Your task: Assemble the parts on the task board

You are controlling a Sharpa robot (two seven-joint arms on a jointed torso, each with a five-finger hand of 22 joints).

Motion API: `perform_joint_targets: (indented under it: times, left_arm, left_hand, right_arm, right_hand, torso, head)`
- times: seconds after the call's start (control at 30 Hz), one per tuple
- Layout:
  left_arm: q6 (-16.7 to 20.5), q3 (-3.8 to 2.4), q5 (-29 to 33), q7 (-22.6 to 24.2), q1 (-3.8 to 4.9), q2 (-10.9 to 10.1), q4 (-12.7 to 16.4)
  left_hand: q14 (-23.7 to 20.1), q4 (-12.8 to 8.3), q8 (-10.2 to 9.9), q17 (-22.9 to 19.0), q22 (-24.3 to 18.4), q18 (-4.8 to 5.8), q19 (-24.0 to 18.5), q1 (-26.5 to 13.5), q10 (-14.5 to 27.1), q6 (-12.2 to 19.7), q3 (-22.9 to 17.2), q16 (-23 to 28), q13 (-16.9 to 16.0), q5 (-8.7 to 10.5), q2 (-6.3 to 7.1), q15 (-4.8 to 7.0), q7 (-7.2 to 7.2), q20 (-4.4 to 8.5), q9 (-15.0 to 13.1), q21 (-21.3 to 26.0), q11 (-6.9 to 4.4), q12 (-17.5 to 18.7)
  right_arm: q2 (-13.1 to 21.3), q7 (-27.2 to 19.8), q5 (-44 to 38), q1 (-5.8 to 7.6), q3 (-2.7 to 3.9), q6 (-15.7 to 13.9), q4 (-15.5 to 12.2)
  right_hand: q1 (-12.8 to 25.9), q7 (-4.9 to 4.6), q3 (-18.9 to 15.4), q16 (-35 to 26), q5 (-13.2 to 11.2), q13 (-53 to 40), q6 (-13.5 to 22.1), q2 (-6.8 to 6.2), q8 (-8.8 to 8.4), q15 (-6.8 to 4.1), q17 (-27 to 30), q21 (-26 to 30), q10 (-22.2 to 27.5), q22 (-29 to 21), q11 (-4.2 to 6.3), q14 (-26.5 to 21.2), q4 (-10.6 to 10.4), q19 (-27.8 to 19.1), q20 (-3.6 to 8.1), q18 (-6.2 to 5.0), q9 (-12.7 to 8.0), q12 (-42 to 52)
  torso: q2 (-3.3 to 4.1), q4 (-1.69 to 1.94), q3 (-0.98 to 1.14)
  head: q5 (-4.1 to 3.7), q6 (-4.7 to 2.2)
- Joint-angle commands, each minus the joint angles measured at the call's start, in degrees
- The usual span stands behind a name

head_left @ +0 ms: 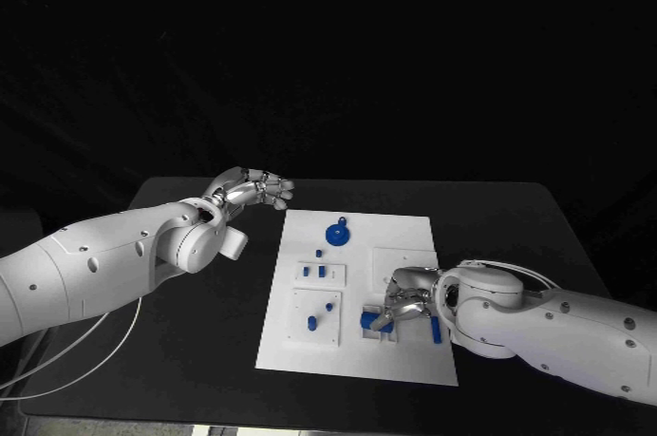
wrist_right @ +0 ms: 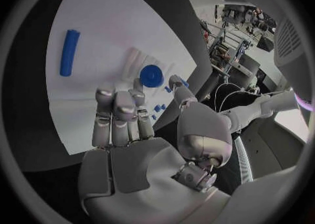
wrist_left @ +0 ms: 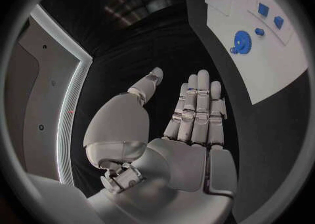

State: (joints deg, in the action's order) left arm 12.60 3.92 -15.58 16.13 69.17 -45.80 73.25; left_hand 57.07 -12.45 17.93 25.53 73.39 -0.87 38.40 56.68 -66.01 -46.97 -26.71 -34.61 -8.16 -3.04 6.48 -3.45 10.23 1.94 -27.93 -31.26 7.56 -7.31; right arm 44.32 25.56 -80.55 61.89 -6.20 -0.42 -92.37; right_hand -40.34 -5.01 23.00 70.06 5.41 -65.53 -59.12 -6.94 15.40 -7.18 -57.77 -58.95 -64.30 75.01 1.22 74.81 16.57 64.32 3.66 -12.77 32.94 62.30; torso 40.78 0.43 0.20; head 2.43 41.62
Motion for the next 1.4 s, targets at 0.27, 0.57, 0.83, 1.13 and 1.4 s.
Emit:
perform_joint_targets:
  times: [0.27,0.57,0.83,1.13,1.4]
  left_arm:
    - [-0.6,-0.04,0.3,0.6,0.03,0.0,0.1]
    - [-0.6,-0.04,0.3,0.6,0.03,0.0,0.1]
    - [-0.6,-0.04,0.3,0.6,0.03,0.1,0.1]
    - [-0.6,-0.04,0.3,0.6,0.03,0.1,0.1]
    - [-0.6,-0.04,0.3,0.5,0.03,0.0,0.1]
  left_hand:
    - [0.1,0.1,-0.2,0.1,0.1,0.07,0.3,-0.4,0.4,0.5,0.3,0.3,0.1,0.01,-0.15,-0.45,0.03,-0.15,0.1,0.3,-0.06,0.4]
    - [0.2,0.1,-0.2,0.2,0.1,0.07,0.3,-0.4,0.4,0.5,0.3,0.4,0.1,0.01,-0.16,-0.45,0.02,-0.15,0.1,0.3,-0.06,0.3]
    - [0.2,0.2,-0.2,0.2,0.1,0.08,0.3,-0.4,0.4,0.5,0.3,0.4,0.1,0.01,-0.17,-0.46,0.01,-0.16,0.1,0.3,-0.07,0.3]
    - [0.2,0.2,-0.2,0.2,0.1,0.08,0.3,-0.4,0.4,0.4,0.3,0.4,0.0,0.01,-0.18,-0.46,0.00,-0.16,0.1,0.4,-0.08,0.3]
    - [0.2,0.2,-0.2,0.3,0.1,0.08,0.3,-0.4,0.4,0.4,0.3,0.4,0.0,0.01,-0.18,-0.46,-0.01,-0.16,0.1,0.4,-0.08,0.3]
  right_arm:
    - [-0.5,-0.3,-3.4,-0.07,-0.51,2.1,0.1]
    - [-0.7,-0.1,-3.6,-0.07,-0.55,2.9,0.0]
    - [-1.2,0.4,-3.5,-0.09,-0.63,4.0,0.0]
    - [-1.4,1.6,-2.1,-0.12,-0.72,5.4,0.0]
    - [-1.8,2.7,-0.4,-0.29,-0.98,7.1,0.2]
  right_hand:
    - [-3.4,0.05,0.9,-0.2,-0.5,-0.2,-0.7,0.52,-0.14,-0.18,0.1,0.2,-0.3,0.7,0.17,0.3,-0.4,0.3,0.03,-2.23,-0.2,-0.5]
    - [-4.3,0.51,6.5,-0.3,-2.2,-0.2,-2.6,0.58,0.24,-0.52,0.2,0.1,-2.1,0.8,0.66,0.6,-3.8,1.0,-0.63,-2.23,-0.4,-1.3]
    - [-3.0,0.86,12.4,0.0,-2.6,-0.8,-3.4,-1.58,0.48,-0.82,0.0,-0.3,-3.4,0.9,0.94,0.6,-9.4,1.5,-0.80,-2.23,-0.3,-2.3]
    - [-0.4,1.00,13.5,0.5,-2.6,-1.3,-3.8,-0.07,0.66,-0.94,-0.3,-0.7,-4.0,1.0,1.08,0.5,-11.9,1.6,-0.81,-2.23,-0.2,-2.8]
    - [1.0,1.08,17.0,0.7,-2.6,-1.8,-3.8,2.32,0.73,-1.04,-0.6,-1.0,-4.2,1.0,1.16,0.4,-13.5,1.5,-0.64,-2.23,-0.1,-3.2]
  torso:
    - [0.02,0.01,-0.01]
    - [0.03,0.03,0.00]
    - [0.01,0.03,-0.03]
    - [0.01,0.05,-0.05]
    - [0.01,0.03,-0.02]
  head:
    - [-0.04,0.13]
    - [-0.11,0.12]
    - [-0.21,0.27]
    - [-0.28,0.27]
    - [-0.38,0.35]
